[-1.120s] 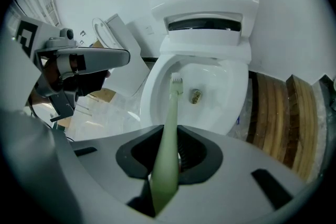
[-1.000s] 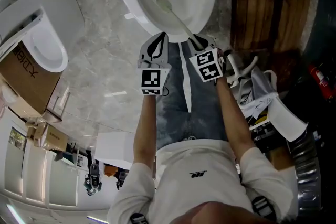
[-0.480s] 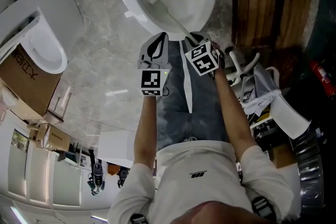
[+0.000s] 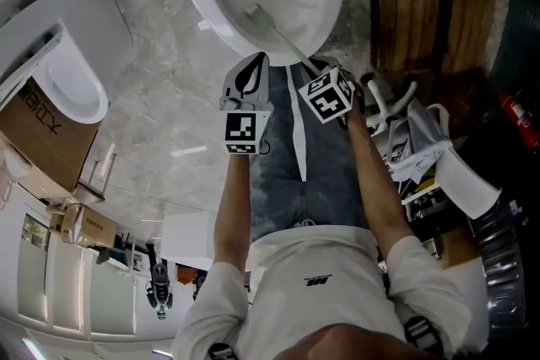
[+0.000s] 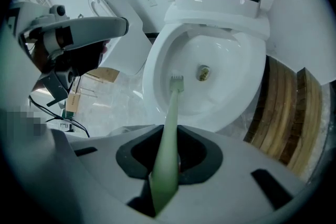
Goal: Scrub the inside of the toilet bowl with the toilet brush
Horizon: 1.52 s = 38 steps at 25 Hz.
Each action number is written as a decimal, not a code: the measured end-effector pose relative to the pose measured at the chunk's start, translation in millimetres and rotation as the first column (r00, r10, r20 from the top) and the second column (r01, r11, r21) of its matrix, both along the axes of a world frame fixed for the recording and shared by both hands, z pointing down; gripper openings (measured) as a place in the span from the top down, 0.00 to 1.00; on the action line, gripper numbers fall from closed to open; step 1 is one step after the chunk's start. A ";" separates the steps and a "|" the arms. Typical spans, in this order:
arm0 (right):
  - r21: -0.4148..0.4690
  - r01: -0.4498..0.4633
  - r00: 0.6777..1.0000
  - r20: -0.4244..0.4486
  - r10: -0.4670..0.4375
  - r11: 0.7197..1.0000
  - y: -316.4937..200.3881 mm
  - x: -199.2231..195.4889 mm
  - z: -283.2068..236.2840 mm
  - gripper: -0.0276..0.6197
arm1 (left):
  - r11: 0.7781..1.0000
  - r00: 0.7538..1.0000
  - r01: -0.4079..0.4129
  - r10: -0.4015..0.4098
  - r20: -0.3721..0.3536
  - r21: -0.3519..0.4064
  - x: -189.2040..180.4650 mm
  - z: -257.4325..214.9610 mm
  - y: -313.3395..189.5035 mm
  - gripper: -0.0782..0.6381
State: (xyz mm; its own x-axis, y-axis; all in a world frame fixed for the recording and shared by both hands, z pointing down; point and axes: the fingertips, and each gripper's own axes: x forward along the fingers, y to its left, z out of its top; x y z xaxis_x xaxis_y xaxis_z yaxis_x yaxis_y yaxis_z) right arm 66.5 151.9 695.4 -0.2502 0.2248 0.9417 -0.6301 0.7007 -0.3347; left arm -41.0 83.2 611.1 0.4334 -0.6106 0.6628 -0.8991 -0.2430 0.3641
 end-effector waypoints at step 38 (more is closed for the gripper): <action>0.101 -0.060 0.957 -0.277 0.086 0.993 -65.5 61.4 42.6 0.86 | 0.998 0.998 -0.064 0.063 -0.020 -0.029 2.9 13.6 -26.5 0.88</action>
